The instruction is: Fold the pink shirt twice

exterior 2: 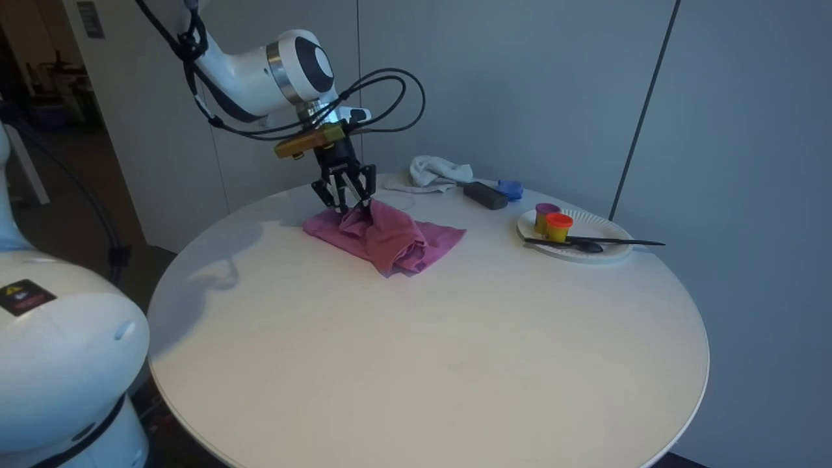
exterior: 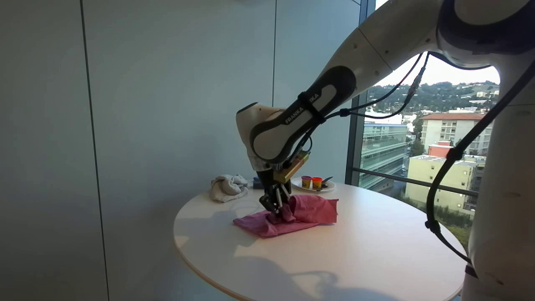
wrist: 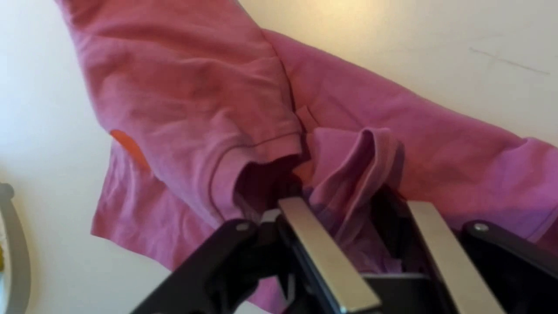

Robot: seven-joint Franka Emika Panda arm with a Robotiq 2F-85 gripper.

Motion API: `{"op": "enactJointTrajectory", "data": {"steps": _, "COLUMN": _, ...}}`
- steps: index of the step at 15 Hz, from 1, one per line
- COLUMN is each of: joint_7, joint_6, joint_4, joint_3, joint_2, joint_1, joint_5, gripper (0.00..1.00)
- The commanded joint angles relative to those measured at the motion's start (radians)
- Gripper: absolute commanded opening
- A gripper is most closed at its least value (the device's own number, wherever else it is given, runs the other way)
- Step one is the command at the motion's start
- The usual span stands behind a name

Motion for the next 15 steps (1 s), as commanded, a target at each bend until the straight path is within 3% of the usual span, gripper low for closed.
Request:
{"op": "enactJointTrajectory", "data": {"steps": 1, "joint_7": 0.14, "joint_6": -0.135, "joint_4": -0.053, "joint_3": 0.008, "joint_2": -0.19, "joint_1": 0.033, "joint_5": -0.093, "gripper": 0.77}}
{"op": "enactJointTrajectory", "data": {"steps": 4, "joint_7": 0.212, "joint_6": -0.3, "joint_4": -0.067, "joint_3": 0.034, "joint_2": -0.323, "joint_1": 0.042, "joint_5": -0.02, "gripper": 0.99}}
{"op": "enactJointTrajectory", "data": {"steps": 5, "joint_7": 0.223, "joint_6": -0.352, "joint_4": -0.084, "joint_3": 0.035, "joint_2": -0.381, "joint_1": 0.044, "joint_5": 0.035, "gripper": 1.0}}
{"op": "enactJointTrajectory", "data": {"steps": 9, "joint_7": 0.251, "joint_6": -0.268, "joint_4": -0.161, "joint_3": -0.007, "joint_2": -0.461, "joint_1": 0.024, "joint_5": 0.235, "gripper": 1.0}}
{"op": "enactJointTrajectory", "data": {"steps": 12, "joint_7": 0.265, "joint_6": -0.193, "joint_4": -0.21, "joint_3": -0.043, "joint_2": -0.456, "joint_1": -0.014, "joint_5": 0.32, "gripper": 0.99}}
{"op": "enactJointTrajectory", "data": {"steps": 15, "joint_7": 0.15, "joint_6": -0.177, "joint_4": -0.19, "joint_3": -0.017, "joint_2": -0.444, "joint_1": 0.007, "joint_5": 0.295, "gripper": 1.0}}
